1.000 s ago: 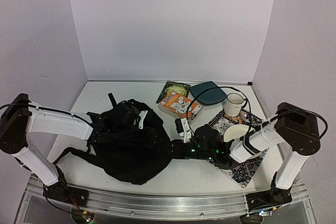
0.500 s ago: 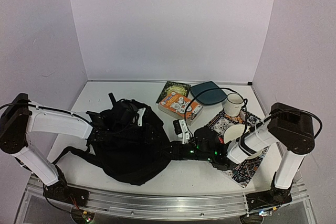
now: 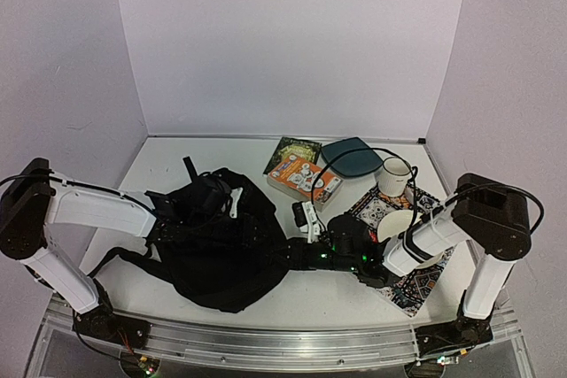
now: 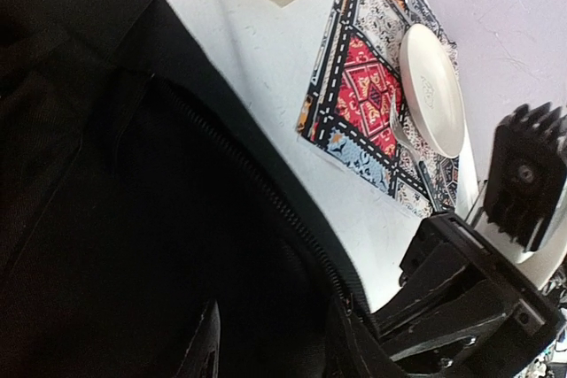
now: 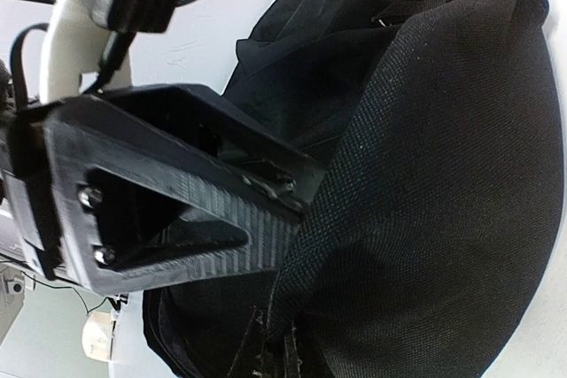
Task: Pack the student bag
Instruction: Pick up the largest pocket of the bag from the student bag.
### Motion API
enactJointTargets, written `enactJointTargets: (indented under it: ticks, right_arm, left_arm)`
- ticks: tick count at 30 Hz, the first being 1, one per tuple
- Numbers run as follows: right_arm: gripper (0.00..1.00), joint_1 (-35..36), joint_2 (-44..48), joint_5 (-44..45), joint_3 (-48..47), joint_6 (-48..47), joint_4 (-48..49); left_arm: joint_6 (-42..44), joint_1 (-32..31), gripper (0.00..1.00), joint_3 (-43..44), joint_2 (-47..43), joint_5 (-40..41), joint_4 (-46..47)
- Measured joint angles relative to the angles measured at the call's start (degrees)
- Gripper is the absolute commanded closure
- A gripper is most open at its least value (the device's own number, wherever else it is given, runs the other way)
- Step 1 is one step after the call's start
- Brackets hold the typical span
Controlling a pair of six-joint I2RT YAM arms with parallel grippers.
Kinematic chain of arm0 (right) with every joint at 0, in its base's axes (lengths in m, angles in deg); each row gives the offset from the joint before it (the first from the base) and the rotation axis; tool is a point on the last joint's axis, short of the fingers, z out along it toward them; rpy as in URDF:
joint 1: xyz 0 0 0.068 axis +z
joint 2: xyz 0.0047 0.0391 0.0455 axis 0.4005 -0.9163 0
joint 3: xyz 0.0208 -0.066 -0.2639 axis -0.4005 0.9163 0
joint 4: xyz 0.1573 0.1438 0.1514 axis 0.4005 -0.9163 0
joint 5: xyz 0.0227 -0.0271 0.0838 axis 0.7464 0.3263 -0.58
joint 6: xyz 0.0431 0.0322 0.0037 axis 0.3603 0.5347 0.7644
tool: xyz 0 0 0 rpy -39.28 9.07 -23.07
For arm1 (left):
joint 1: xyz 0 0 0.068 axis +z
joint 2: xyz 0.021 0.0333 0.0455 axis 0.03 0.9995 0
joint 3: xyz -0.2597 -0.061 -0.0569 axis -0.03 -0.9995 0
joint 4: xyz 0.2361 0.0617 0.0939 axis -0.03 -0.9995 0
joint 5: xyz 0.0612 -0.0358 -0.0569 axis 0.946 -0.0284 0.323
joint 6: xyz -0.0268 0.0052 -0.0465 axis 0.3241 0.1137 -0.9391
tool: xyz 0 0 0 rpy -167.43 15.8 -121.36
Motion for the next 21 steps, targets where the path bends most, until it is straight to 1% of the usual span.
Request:
enactJointTargets:
  ticks: [3,10,16,21]
  right_arm:
    - [1.0,0.02,0.0,-0.01,-0.02,-0.01,-0.06]
    - [1.0,0.02,0.0,-0.05,-0.48,-0.27,-0.32]
    - [1.0,0.02,0.0,-0.17,-0.82,-0.78,-0.56]
    - [1.0,0.0,0.05,-0.1,-2.1,-1.73,-3.03]
  left_arm:
    - [-0.46,0.01,0.58,-0.49,0.0,-0.1,-0.23]
    - [-0.79,0.28,0.5,-0.51,0.0,-1.25,-0.22]
    - [-0.77,0.46,0.5,-0.47,0.0,-1.64,-0.24]
    - [-0.75,0.77,0.52,-0.37,0.23,-2.02,-0.34]
